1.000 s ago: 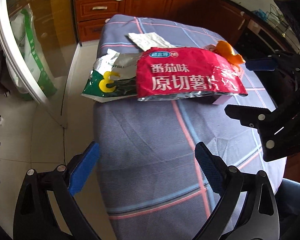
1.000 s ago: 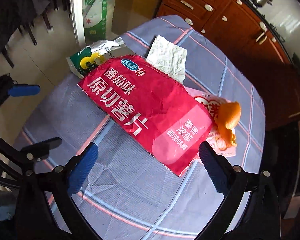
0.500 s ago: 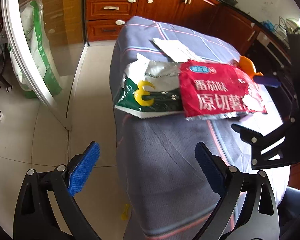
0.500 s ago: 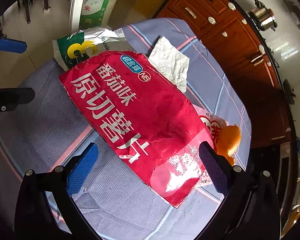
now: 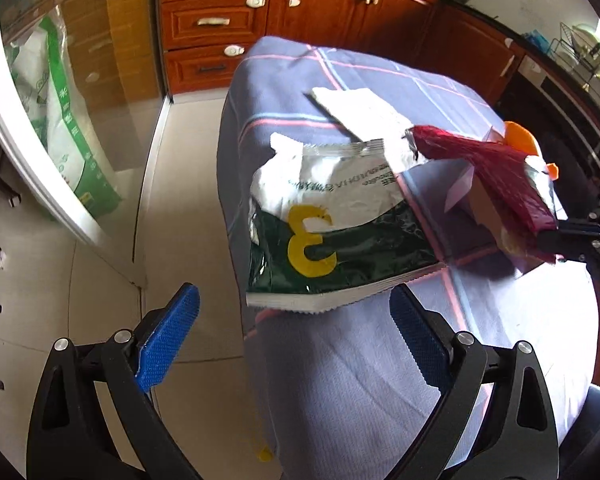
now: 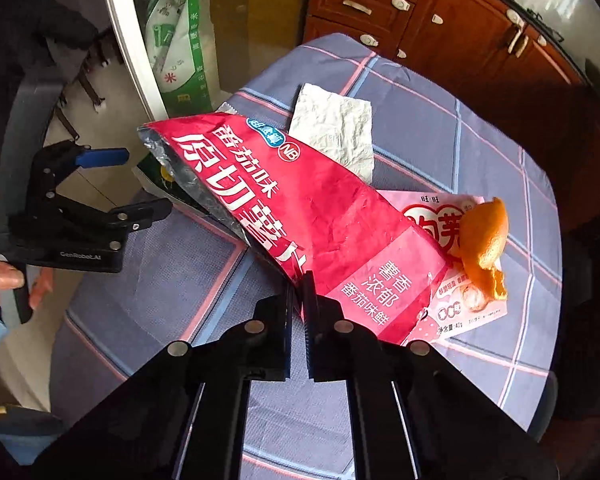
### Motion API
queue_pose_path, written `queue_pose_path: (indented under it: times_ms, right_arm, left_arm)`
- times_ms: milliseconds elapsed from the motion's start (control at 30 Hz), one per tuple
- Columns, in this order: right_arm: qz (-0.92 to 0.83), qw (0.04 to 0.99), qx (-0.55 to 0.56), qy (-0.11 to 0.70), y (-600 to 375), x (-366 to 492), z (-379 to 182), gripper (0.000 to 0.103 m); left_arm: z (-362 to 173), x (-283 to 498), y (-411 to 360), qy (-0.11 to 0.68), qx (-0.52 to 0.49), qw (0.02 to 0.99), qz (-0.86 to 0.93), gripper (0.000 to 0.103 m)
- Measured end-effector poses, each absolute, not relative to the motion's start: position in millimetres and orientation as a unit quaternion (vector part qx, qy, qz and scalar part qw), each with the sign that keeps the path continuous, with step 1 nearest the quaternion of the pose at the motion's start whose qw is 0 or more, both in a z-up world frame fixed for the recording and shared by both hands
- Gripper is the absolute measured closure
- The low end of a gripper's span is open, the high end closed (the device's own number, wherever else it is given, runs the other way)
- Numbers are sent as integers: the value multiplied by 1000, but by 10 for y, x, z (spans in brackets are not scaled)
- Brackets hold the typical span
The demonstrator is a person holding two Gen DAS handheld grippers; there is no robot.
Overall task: Collect trash
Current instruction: 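Grasp the red chip bag with the right tool, then grasp the green-and-white snack packet with the left tool while the right tool lifts the red bag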
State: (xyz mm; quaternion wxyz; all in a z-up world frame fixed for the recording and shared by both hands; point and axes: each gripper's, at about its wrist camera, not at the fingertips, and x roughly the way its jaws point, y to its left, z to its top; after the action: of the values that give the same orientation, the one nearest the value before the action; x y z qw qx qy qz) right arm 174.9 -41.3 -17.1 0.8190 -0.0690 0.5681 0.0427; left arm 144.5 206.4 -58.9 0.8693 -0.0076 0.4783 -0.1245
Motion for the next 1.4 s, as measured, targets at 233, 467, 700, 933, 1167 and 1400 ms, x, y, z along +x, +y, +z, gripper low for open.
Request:
queue_pose_path:
  times_ms: [233, 467, 700, 933, 1167, 1400]
  right_arm:
    - [53, 813, 27, 579, -683, 1523, -111, 100]
    - [58, 815, 50, 574, -800, 1175, -70, 100]
    - [66, 807, 88, 581, -967, 995, -71, 100]
    - [64, 795, 100, 594, -989, 982, -205, 100]
    - [65, 794, 105, 595, -924, 1070, -250, 100]
    - [63, 792, 111, 597, -928, 1036, -257, 100]
  left_arm:
    - [-430, 1338, 1873, 467, -6, 865, -181, 93]
    - [-414, 988, 1530, 484, 10, 844, -229, 95]
    - [-346, 1090, 1747, 483, -9, 859, -168, 90]
    - [-425, 1447, 2004, 483, -12, 868, -114, 47]
    - [-548, 1671, 1911, 490, -27, 861, -133, 47]
    - [-576, 1493, 1510, 497, 19, 843, -206, 100]
